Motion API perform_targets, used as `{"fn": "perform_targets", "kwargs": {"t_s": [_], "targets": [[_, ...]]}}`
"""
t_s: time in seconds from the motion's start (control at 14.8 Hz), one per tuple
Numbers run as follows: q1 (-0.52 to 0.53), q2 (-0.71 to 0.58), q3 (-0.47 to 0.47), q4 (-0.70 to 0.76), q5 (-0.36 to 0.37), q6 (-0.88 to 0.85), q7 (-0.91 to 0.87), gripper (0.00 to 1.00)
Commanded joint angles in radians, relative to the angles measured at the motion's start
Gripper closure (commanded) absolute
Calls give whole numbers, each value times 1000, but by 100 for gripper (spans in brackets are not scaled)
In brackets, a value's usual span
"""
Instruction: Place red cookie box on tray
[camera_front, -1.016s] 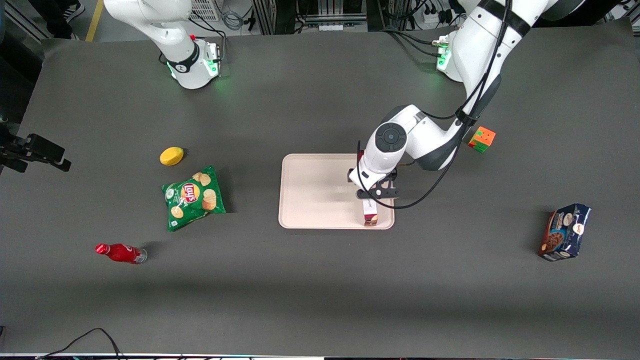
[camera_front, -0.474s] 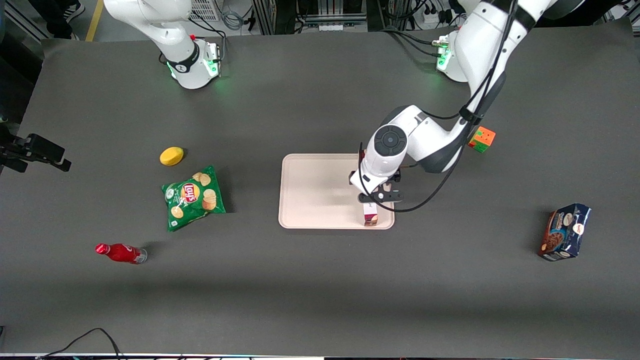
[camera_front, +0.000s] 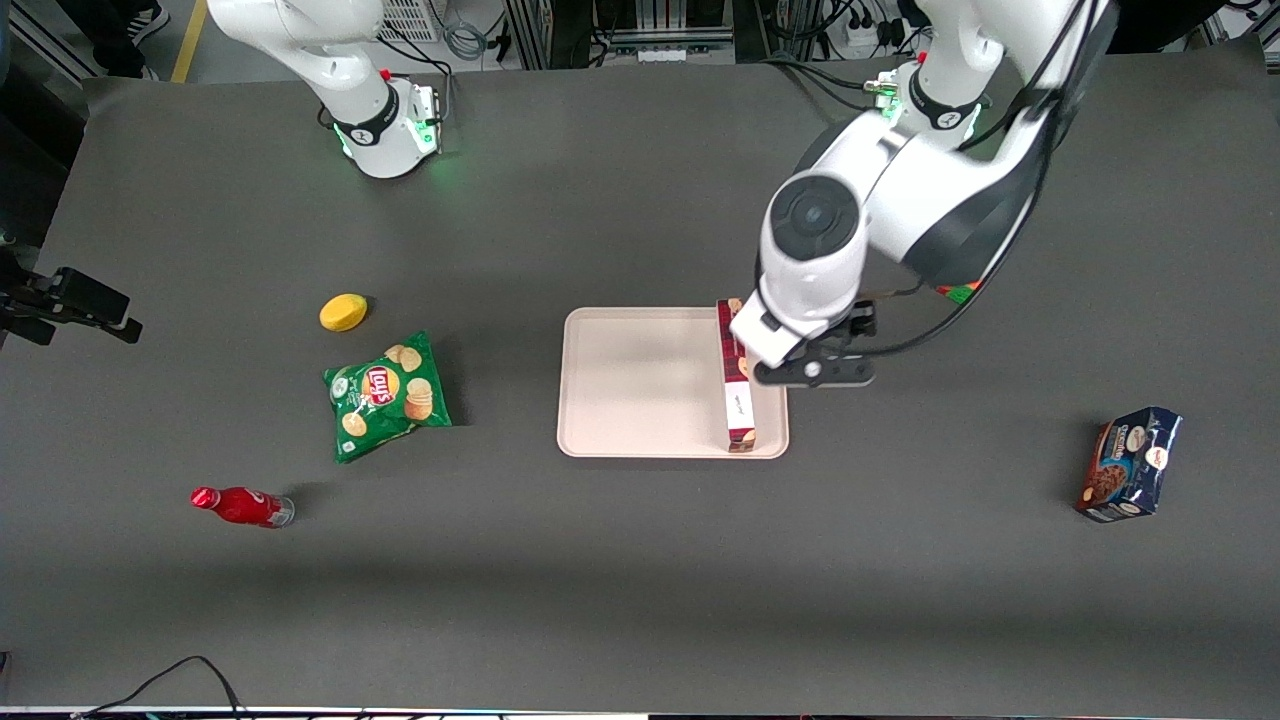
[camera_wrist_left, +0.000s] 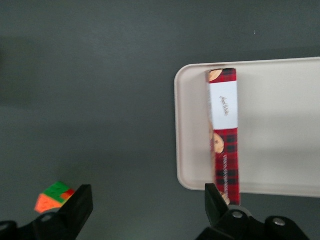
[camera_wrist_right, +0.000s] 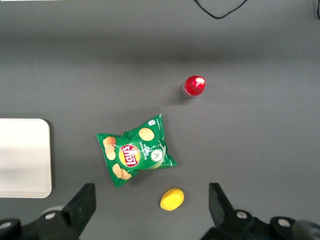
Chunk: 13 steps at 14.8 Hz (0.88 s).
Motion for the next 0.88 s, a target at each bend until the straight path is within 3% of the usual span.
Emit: {"fn": "perform_targets", "kwargs": {"t_s": [0.0, 0.14, 0.47, 0.81], "targets": [[113, -143, 7, -17, -47, -106, 199, 0], [162, -228, 78, -22, -97, -157, 349, 0], [150, -352, 423, -72, -229, -151, 661, 0], [140, -395, 486, -226, -252, 48, 666, 0]]}}
